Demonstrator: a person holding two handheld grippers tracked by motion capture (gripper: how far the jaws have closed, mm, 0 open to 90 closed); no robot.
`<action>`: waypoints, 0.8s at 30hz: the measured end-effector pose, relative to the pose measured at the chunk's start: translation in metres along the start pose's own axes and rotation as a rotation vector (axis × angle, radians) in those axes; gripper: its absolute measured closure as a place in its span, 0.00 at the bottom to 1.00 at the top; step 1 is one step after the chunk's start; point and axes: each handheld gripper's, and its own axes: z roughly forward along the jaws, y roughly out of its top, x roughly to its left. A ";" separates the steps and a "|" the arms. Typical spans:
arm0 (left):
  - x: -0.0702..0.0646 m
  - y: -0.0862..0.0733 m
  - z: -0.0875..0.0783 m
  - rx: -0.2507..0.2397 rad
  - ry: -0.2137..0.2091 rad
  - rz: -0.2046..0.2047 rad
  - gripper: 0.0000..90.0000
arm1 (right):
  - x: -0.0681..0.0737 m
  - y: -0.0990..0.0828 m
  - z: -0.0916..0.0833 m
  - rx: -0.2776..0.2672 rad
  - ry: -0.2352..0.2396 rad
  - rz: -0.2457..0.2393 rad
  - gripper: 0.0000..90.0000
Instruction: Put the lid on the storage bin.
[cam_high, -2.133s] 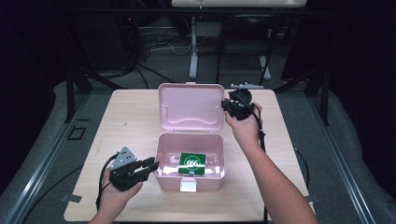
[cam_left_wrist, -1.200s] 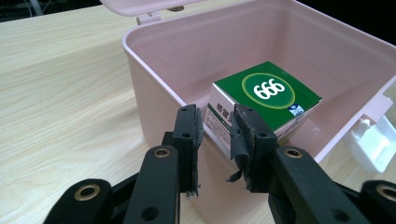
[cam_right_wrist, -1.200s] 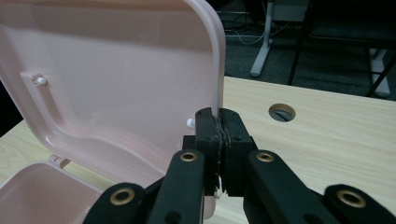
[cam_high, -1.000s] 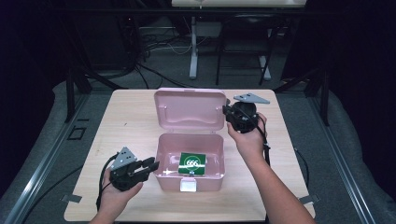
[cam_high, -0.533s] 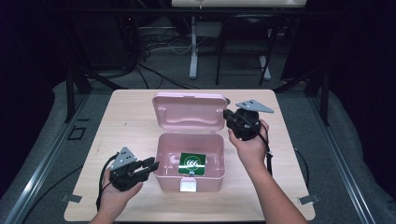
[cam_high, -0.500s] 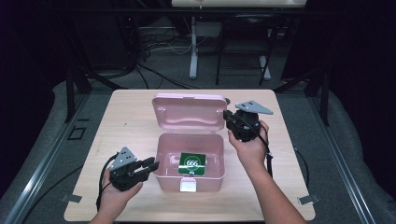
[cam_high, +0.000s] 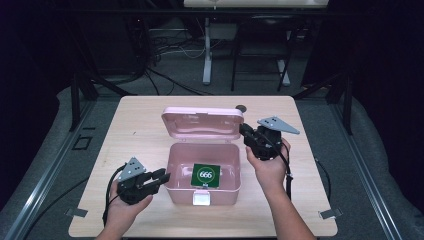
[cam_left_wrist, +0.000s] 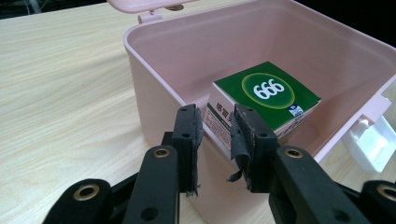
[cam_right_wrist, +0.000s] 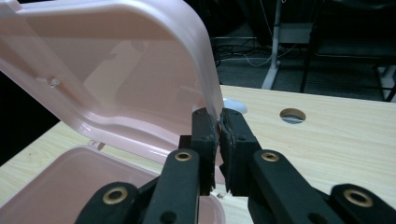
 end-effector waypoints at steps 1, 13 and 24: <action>0.000 0.000 0.000 0.000 0.000 0.000 0.79 | 0.000 0.000 0.000 0.000 0.000 0.000 0.93; 0.000 0.000 0.000 0.002 -0.001 0.002 0.79 | -0.002 -0.005 -0.005 -0.056 0.030 0.016 0.91; 0.001 0.000 0.001 0.002 -0.006 -0.004 0.78 | -0.013 0.005 0.020 -0.052 0.036 0.002 0.93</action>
